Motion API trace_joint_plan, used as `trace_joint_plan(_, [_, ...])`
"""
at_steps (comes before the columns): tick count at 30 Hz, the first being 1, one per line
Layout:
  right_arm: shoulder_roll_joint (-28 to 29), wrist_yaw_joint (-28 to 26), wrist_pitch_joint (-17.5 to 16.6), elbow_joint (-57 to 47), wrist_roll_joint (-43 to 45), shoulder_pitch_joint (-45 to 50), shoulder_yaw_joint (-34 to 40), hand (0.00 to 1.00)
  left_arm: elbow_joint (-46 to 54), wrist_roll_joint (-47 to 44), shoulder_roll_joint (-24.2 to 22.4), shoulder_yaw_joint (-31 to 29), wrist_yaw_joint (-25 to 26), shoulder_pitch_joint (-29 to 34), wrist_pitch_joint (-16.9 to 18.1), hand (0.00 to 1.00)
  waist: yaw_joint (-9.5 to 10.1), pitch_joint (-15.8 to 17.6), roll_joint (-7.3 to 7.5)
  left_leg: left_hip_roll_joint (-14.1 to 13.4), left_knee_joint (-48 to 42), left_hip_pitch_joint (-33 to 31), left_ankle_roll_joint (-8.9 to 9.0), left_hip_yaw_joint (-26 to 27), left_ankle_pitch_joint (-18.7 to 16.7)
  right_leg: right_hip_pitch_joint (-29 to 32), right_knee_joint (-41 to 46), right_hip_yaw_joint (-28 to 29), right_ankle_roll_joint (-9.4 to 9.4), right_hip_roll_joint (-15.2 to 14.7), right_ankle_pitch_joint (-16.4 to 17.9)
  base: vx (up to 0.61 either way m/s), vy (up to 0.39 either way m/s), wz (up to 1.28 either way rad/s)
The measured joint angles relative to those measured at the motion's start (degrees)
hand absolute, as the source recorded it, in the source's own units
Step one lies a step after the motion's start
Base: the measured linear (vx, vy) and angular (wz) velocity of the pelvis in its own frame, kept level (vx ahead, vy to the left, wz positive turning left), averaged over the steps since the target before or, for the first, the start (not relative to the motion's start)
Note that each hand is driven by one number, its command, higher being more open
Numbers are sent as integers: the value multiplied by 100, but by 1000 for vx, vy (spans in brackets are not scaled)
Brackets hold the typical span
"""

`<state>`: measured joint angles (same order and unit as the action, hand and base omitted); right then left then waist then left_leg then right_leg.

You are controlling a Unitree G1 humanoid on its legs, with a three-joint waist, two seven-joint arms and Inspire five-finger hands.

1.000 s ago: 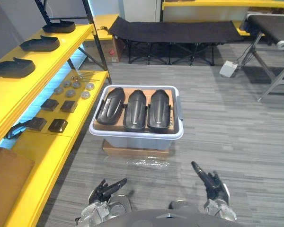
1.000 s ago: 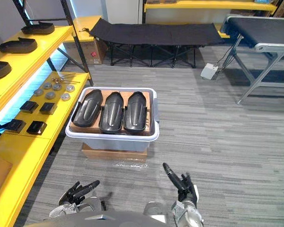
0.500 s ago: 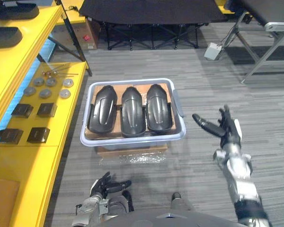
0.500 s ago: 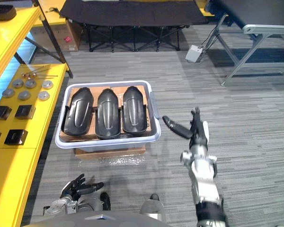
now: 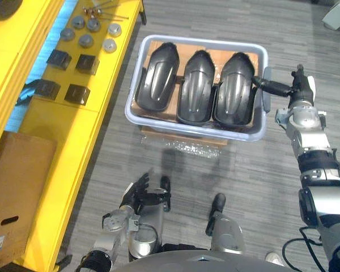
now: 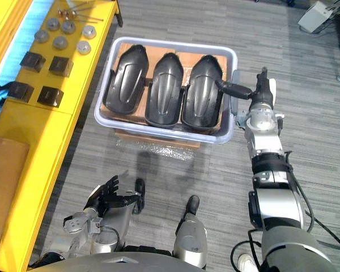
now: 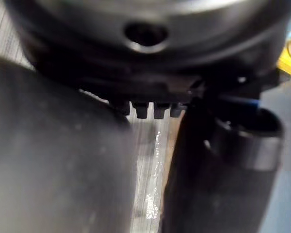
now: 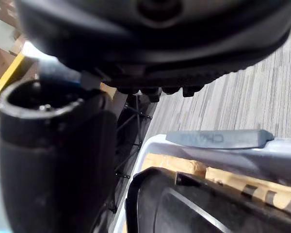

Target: Walk over and take three plastic housings, then place them on the shelf

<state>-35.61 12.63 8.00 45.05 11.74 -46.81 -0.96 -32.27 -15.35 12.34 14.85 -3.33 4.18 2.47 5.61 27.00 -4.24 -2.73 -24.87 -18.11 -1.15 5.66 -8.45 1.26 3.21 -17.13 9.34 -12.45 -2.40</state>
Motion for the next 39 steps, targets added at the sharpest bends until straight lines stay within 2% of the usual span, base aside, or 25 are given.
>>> trace_joint_plan(3, [-292, -84, 244, 433, -11, -448, -330, 100, -22, -24, 9, 144, 13, -154, 31, 100, 129, 43, -87, -6, -119, -265, -37, -33, 12, 224, 90, -21, -5, -2, 6, -79, 25, 3])
trace_joint_plan(7, [-307, -82, 550, 849, -37, -695, -573, 100, -42, -84, 27, 240, 55, -212, 147, 100, 230, 48, -91, -14, -205, -369, -62, -42, 27, 310, 152, -48, -5, -6, 9, -12, 4, 2])
trace_joint_plan(16, [-446, 50, 889, 1030, -477, -852, -697, 100, -142, -388, 39, 383, 206, -389, 147, 100, 280, 126, -143, -98, -287, -545, -73, -12, 37, 571, 397, -74, -57, -4, 89, -27, -8, -3])
trace_joint_plan(17, [-469, 44, 929, 1066, -477, -851, -777, 0, -157, -465, 39, 385, 217, -389, 140, 100, 277, 128, -141, -103, -283, -545, -73, -5, 37, 577, 397, -76, -66, -3, 98, -25, -13, -5])
trace_joint_plan(22, [-474, 3, 1128, 1268, -894, -850, -882, 0, -212, -776, 59, 447, 225, -406, 119, 100, 261, 159, -139, -105, -200, -547, -76, 9, 60, 606, 396, -89, -57, -6, 115, -19, -9, -1])
trace_joint_plan(26, [-476, -43, 1257, 1367, -948, -867, -966, 0, -289, -1039, 56, 449, 221, -419, 131, 100, 321, 170, -145, -105, -176, -571, -70, 3, 102, 654, 423, -133, -64, -10, 119, -1, -5, 1])
trace_joint_plan(31, [-878, -14, 1257, 1704, -1306, -1203, -1223, 0, -309, -1233, 59, 449, 146, -424, 161, 100, 380, 188, -187, -69, -179, -684, -74, -79, 116, 764, 559, -270, -72, -50, 185, 4, -7, 10])
trace_joint_plan(34, [-977, 12, 1254, 1785, -1361, -1392, -1560, 0, -328, -1371, 63, 451, 137, -425, 173, 100, 419, 225, -278, -38, -159, -734, -66, -137, 143, 822, 656, -359, -79, -84, 271, 1, -18, 10])
trace_joint_plan(39, [-991, -6, 1241, 1789, -1346, -1697, -1668, 0, -374, -1391, -4, 449, 137, -425, 268, 100, 524, 269, -439, 2, -87, -752, -63, -183, 214, 950, 923, -416, -101, -158, 388, 8, -27, 8])
